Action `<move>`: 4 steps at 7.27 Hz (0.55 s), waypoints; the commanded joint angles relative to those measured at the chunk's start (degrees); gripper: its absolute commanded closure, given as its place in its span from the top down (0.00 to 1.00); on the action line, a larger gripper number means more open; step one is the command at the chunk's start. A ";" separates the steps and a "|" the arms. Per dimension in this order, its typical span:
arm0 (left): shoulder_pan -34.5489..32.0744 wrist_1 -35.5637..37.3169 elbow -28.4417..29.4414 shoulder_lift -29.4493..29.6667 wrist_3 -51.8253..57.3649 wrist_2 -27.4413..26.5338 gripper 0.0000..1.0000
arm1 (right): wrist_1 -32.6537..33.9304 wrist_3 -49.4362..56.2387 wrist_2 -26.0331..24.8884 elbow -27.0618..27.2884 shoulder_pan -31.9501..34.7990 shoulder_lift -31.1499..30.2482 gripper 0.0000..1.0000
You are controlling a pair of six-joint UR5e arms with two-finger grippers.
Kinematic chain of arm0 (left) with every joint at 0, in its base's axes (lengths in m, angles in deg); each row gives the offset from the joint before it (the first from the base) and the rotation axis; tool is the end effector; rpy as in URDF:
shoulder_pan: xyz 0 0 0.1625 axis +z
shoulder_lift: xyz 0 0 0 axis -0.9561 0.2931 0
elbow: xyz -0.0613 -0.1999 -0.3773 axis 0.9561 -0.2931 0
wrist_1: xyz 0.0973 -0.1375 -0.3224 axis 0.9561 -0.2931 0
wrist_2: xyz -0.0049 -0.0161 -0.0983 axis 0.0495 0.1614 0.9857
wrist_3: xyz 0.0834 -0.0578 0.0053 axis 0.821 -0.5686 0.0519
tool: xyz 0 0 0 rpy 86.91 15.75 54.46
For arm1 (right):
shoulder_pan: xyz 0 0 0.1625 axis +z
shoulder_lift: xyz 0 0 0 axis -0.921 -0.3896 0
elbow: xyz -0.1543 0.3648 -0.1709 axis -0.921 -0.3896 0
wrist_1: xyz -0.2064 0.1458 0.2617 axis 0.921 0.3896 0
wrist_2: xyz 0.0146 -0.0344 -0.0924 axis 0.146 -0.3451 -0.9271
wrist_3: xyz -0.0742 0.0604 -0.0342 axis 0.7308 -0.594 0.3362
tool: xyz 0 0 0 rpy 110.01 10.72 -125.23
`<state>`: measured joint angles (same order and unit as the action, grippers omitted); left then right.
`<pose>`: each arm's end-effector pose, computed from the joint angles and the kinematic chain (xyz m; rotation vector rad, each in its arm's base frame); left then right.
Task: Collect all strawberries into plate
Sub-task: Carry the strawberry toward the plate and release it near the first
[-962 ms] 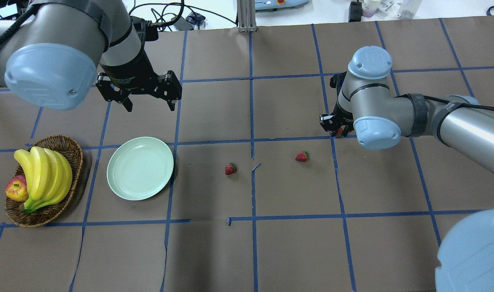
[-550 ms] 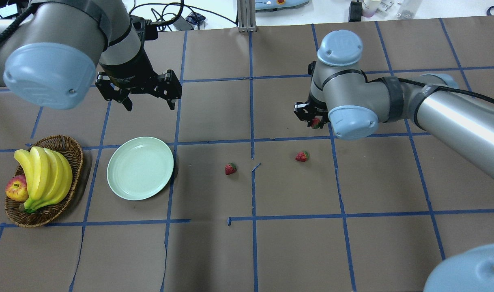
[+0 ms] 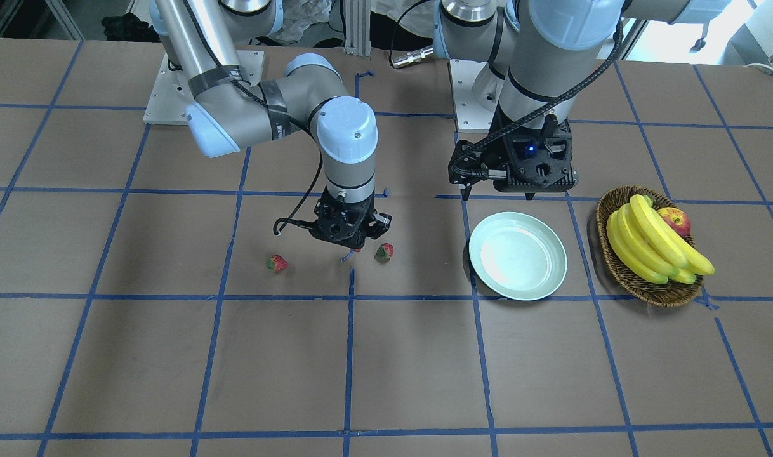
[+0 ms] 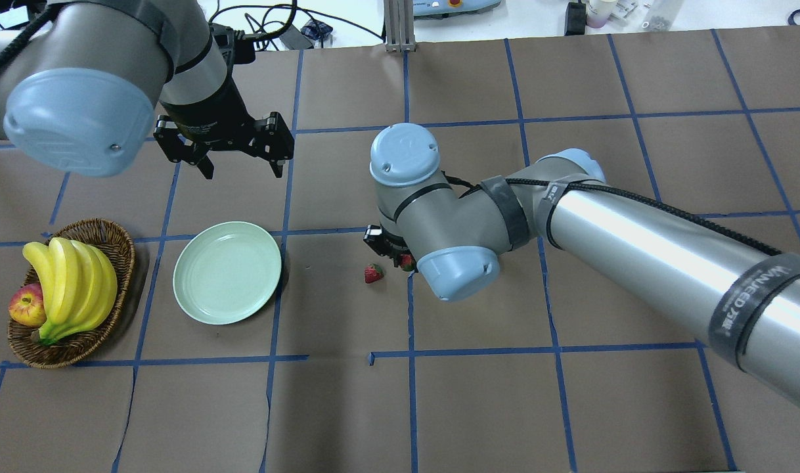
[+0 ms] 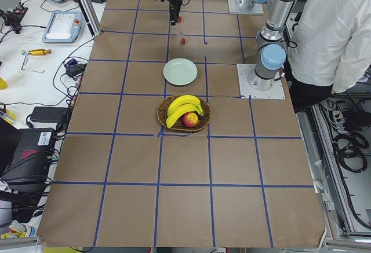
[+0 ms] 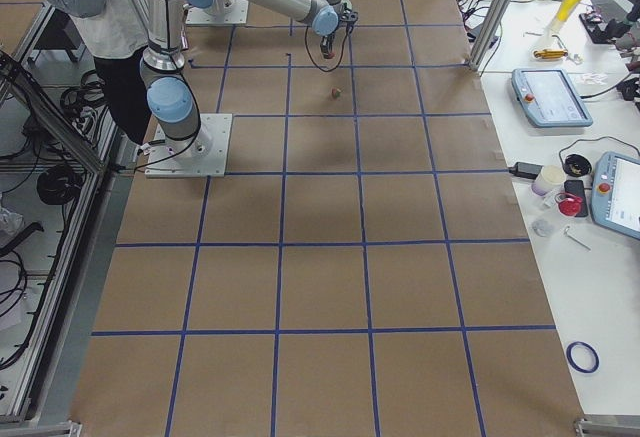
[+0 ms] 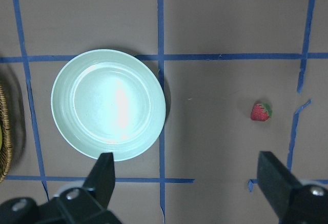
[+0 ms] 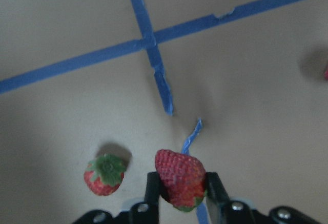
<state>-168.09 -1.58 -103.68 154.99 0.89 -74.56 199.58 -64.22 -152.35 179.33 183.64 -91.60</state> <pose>-0.1701 -0.4527 0.4538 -0.0133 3.0989 -0.0070 0.3582 -0.4125 0.2572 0.4384 3.0914 0.0258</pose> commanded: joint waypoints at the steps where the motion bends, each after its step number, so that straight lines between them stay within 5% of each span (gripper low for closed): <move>1: -0.05 0.00 -0.06 0.06 0.00 0.00 1.00 | 4.97 -0.80 -0.29 1.95 1.37 1.72 0.15; 3: 0.04 0.00 -0.06 -0.03 0.00 0.00 1.00 | 5.69 -0.80 -0.03 1.34 1.37 3.04 1.00; 4: 0.04 0.00 -0.06 -0.03 0.00 0.00 1.00 | 5.69 -0.54 -0.38 0.82 1.20 2.53 1.00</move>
<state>-168.09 -1.58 -103.73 155.00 0.89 -74.56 204.96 -64.97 -152.39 180.60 184.96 -88.93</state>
